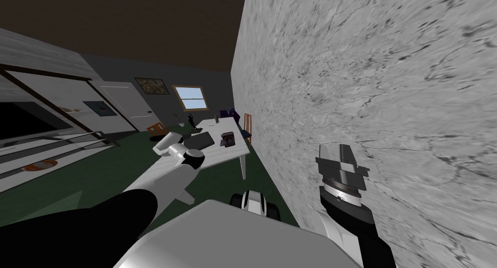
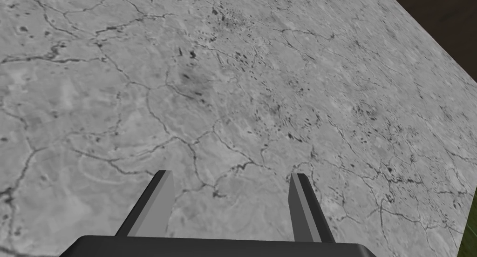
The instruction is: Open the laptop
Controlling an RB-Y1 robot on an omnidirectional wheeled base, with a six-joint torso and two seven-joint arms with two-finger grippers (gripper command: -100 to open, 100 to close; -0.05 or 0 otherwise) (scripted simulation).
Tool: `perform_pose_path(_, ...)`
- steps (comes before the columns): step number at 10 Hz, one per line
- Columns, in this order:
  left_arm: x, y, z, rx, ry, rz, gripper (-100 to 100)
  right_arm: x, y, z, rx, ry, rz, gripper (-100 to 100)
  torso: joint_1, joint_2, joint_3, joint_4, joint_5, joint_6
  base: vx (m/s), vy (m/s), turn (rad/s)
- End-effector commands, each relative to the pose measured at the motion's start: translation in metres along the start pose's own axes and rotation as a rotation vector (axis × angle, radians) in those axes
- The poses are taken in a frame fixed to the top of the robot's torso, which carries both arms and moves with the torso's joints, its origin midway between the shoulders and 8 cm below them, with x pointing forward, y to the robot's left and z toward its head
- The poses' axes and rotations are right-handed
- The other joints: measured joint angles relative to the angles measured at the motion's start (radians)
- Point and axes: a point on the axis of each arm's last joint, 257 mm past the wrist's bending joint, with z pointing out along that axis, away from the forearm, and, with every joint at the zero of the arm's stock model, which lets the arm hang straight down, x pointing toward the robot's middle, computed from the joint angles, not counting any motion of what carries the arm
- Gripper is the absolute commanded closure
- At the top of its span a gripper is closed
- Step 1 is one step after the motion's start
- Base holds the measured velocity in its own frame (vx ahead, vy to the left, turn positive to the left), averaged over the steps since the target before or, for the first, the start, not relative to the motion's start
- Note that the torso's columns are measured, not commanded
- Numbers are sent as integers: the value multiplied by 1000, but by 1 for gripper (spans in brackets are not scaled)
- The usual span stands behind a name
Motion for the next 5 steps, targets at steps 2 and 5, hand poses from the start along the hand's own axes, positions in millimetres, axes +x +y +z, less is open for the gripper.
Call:
perform_pose_path(2,26,-9,-10,9,0,-3,-100,0,0,0,0,0,0,0,0,-1,-1,0,0,0,1,-9,-30)
perform_pose_path(5,39,-15,-15,15,2,-6,-100,0,0,0,0,0,0,0,0,-2,-1,-1,0,0,2,-11,-32)
